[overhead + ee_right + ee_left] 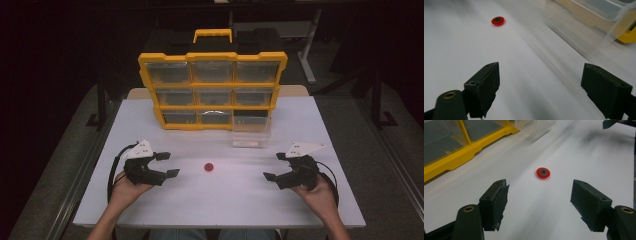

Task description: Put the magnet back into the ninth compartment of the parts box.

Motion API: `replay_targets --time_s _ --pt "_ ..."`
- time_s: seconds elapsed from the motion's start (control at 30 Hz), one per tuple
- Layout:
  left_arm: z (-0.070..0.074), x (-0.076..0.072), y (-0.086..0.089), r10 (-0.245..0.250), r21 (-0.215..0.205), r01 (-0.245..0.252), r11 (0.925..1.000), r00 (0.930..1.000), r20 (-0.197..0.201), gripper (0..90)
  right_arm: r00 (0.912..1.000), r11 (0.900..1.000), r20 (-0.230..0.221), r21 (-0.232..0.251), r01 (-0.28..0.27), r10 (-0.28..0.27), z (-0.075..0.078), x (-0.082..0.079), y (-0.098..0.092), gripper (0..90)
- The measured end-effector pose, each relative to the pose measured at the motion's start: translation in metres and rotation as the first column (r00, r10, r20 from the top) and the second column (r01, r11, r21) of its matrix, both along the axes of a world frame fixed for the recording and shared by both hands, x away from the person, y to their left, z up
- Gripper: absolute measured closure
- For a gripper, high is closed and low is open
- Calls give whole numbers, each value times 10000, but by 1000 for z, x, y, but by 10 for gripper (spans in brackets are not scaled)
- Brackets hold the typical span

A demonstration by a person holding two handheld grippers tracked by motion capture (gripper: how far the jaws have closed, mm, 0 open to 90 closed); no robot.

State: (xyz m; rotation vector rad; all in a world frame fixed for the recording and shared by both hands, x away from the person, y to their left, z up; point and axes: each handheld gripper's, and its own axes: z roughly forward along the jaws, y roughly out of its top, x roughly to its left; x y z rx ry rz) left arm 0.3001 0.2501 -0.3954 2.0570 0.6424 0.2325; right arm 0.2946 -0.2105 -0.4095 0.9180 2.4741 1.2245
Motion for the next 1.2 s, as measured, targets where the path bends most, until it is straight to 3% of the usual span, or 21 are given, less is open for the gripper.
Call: replay_targets --time_s 0.57,1.2 --pt "-6 -6 11 103 -115 -103 9999 9999 -12 283 9968 9975 -355 -10 -710 709 20 10 21 138" --pt "-7 -6 14 176 -216 -177 9996 9998 -36 275 9816 9834 -695 -234 -1801 1781 31 26 59 138"
